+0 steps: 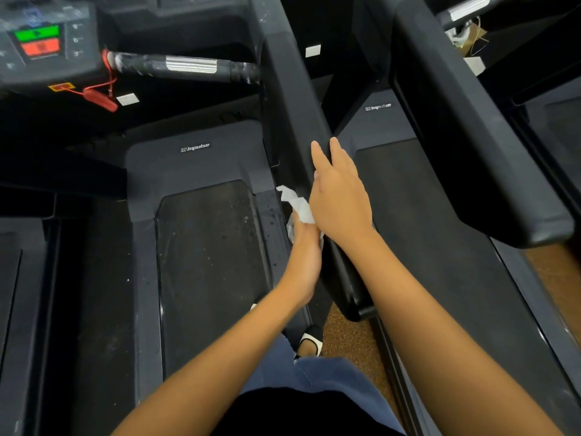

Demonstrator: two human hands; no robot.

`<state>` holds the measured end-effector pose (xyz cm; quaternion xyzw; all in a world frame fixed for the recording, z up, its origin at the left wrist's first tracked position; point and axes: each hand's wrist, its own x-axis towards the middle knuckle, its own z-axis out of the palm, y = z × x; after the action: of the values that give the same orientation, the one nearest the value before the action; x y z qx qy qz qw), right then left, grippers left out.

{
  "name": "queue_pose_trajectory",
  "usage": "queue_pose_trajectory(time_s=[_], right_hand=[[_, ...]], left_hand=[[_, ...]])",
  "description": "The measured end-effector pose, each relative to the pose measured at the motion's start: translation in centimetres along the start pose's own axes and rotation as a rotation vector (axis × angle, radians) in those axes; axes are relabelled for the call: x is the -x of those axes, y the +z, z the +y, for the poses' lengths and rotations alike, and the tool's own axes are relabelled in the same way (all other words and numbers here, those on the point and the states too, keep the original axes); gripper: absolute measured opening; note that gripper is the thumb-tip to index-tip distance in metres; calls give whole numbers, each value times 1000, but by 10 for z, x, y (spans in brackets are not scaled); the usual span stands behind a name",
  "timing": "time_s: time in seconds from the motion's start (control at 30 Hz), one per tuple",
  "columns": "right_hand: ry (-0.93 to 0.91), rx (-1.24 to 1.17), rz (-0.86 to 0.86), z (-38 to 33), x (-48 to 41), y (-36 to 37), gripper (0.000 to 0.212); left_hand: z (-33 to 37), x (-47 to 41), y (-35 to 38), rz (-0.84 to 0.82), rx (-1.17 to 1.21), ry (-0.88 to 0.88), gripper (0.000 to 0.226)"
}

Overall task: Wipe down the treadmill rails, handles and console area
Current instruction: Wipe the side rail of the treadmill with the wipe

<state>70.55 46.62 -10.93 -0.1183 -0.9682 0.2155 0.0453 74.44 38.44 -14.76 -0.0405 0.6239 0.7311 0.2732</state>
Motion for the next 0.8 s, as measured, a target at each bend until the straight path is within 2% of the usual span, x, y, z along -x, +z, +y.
queue_pose_trajectory(time_s=[0.03,0.13,0.17,0.27,0.37,0.43,0.57,0.7,0.8], right_hand=[[-4,5,-4,0,1,0,57],[-19,26,-19,2,2,-2,57],[-19,32,-20,1,2,-2,57],[5,76,-12,-1,4,0,58],[45,127,12,-6,5,4,61],[60,151,19,-8,5,6,62],[64,147,21,-7,5,6,60],[73,151,28,-9,6,5,56],[82,162,39,-11,6,5,55]], left_hand=[[6,-6,-2,-6,0,-29,41],[26,-30,-10,17,-29,-101,82],[30,-36,-11,36,-32,-103,88],[21,-36,-11,50,-15,-80,82],[-17,-7,-7,35,63,-96,46],[-42,11,-6,-9,86,-107,40],[-16,-1,-11,-77,57,-126,48],[32,-44,-16,-23,65,-125,80],[21,-48,-15,23,78,-167,75]])
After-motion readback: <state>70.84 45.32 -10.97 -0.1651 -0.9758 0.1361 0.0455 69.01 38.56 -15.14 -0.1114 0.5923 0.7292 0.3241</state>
